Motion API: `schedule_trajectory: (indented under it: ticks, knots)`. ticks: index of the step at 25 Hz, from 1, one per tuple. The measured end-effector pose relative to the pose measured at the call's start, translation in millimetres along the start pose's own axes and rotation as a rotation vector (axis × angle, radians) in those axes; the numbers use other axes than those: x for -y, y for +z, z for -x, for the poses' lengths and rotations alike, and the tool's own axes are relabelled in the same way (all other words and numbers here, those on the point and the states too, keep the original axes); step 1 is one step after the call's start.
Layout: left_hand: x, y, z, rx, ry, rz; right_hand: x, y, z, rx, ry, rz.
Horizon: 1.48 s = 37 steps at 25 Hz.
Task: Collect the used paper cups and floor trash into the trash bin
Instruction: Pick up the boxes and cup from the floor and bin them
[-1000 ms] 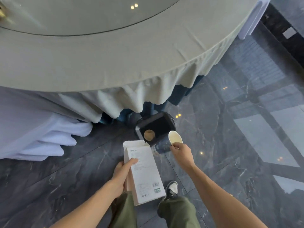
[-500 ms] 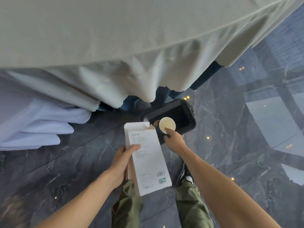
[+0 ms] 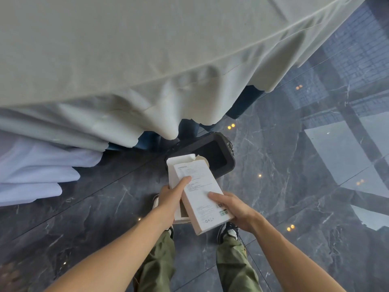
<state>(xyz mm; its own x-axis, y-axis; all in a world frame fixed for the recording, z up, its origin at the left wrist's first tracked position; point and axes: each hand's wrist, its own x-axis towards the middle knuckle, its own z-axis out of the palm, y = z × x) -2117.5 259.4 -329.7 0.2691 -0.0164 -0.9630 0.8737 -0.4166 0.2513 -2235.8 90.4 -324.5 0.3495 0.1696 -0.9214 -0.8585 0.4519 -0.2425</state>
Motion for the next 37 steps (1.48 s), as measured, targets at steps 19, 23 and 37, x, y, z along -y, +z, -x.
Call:
schedule_trajectory:
  ticks: [19,23,37]
  knots:
    - [19,-23,-23,-0.123,-0.117,-0.073,46,-14,-72,-0.452,0.073,-0.441]
    - [12,-26,-24,-0.094,-0.108,-0.059,56,-13,-91,-0.469,0.115,-0.453]
    - [-21,-15,-14,0.01,0.003,0.04,46,-1,-71,-0.385,-0.079,-0.033]
